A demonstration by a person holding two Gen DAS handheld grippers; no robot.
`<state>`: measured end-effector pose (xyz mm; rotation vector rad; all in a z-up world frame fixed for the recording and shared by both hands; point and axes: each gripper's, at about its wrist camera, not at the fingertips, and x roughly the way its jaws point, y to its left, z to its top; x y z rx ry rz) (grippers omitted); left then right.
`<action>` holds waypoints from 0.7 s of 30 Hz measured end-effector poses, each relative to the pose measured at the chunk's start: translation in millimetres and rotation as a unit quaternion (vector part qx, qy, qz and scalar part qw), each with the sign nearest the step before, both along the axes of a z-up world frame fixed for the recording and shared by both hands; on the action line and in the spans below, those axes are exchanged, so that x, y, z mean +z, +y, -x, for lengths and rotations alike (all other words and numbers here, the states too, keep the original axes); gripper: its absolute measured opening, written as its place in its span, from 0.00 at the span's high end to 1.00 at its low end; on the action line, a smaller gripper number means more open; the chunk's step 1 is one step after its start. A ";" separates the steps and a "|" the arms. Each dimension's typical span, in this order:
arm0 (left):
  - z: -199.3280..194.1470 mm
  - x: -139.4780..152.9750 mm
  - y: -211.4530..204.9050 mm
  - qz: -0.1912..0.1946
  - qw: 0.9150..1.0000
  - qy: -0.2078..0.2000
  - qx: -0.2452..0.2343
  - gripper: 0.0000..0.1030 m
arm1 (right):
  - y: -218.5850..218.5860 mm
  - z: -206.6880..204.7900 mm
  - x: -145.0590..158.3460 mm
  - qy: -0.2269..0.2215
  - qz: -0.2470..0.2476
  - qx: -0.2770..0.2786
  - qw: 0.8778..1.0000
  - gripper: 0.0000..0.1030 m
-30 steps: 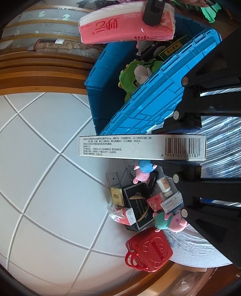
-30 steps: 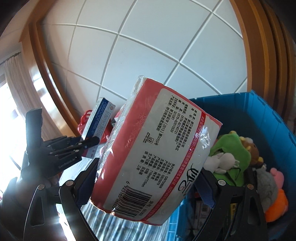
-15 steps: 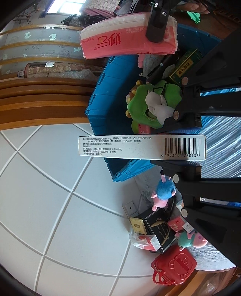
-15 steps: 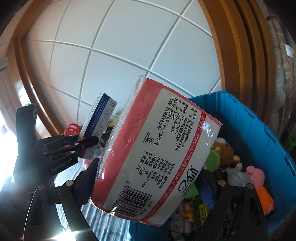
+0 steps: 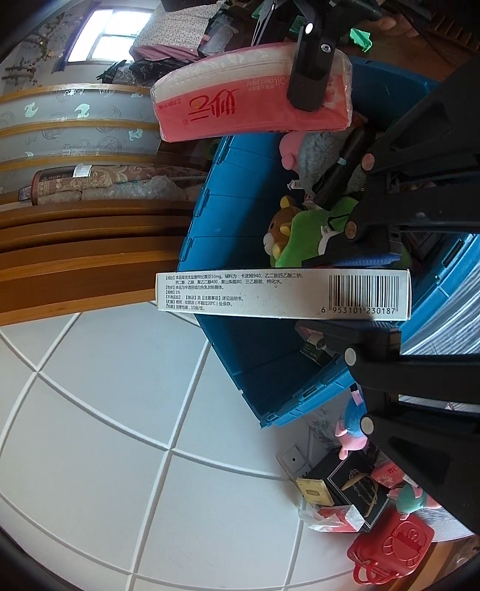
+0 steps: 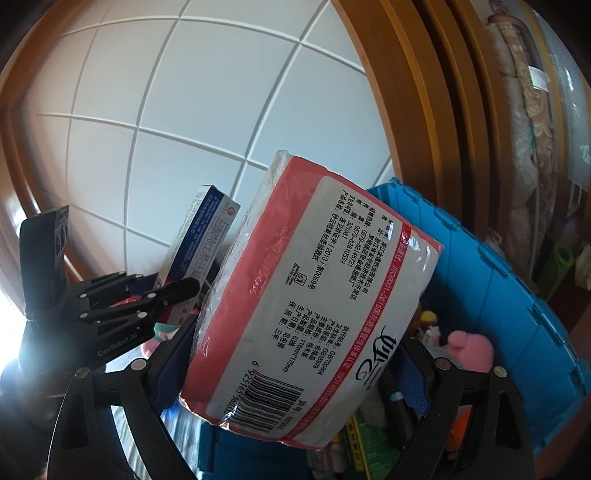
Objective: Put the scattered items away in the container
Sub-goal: 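Lift the medicine box and tissue pack and carry both over the blue crate, then open both grippers to drop the medicine box and tissue pack into the crate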
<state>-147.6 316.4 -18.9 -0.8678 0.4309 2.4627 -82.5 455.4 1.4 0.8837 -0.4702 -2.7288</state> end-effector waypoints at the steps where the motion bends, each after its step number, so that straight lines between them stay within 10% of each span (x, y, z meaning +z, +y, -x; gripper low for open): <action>1: 0.8 0.5 4.7 0.000 1.000 0.000 -0.004 0.78 | 4.1 0.3 -0.9 -0.001 0.000 -0.005 1.000 0.10; 16: 14.0 3.6 33.8 -0.022 1.000 -0.008 -0.016 0.78 | 19.5 8.9 -17.1 -0.021 -0.015 -0.015 1.000 0.07; 17: 16.8 5.1 31.2 -0.025 1.000 -0.007 0.000 0.72 | 19.3 8.6 -19.2 -0.021 -0.018 -0.013 1.000 0.04; 19: 22.9 7.0 24.4 -0.034 0.999 -0.012 0.025 0.09 | 20.4 8.9 -17.4 -0.017 -0.020 -0.015 1.000 0.00; 21: 24.1 9.5 17.2 -0.044 0.998 -0.008 0.032 0.05 | 20.2 7.8 -13.3 -0.012 -0.021 -0.020 1.000 0.00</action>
